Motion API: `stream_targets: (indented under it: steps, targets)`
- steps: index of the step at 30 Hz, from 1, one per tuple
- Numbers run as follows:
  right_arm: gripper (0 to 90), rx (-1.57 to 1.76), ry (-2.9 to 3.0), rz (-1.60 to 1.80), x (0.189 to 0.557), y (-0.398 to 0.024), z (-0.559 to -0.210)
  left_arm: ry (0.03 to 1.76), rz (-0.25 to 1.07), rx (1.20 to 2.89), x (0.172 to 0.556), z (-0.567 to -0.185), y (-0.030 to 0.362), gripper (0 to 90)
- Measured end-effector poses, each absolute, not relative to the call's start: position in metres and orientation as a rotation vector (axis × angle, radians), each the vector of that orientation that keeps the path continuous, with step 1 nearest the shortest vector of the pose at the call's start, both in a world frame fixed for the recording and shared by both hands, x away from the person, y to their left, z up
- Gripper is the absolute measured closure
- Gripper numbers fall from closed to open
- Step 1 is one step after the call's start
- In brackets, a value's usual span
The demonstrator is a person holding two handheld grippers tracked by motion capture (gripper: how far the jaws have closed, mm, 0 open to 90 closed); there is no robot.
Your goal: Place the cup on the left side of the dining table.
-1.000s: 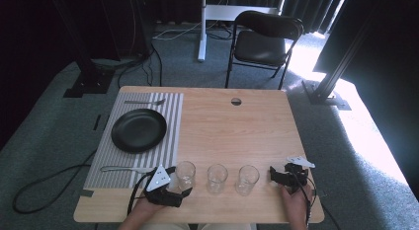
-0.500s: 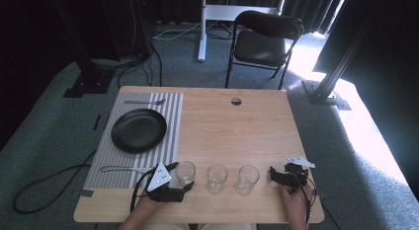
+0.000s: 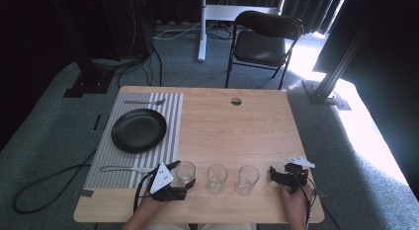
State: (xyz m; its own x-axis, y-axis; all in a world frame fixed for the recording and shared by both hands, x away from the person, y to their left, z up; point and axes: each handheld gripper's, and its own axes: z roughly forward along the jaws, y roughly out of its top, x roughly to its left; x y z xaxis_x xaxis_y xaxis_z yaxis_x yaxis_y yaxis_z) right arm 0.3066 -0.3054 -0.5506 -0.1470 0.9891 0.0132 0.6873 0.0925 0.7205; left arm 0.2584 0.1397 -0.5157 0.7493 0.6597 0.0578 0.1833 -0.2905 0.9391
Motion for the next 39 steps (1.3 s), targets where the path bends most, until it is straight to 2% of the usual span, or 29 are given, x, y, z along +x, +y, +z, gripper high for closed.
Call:
stream_targets:
  steps: [3, 8, 39]
  targets:
    - [11.5, 1.640, 1.891, 0.818, 0.307, -0.305, -0.551, 0.664, 0.561, 1.816, 0.257, -0.516, 0.139, 17.8]
    - [11.5, 1.641, 1.891, 0.817, 0.307, -0.305, -0.551, 0.686, 0.568, 1.802, 0.255, -0.520, 0.135, 28.3]
    - [11.5, 1.641, 1.891, 0.817, 0.307, -0.305, -0.551, 0.731, 0.547, 1.832, 0.264, -0.504, 0.134, 29.4]
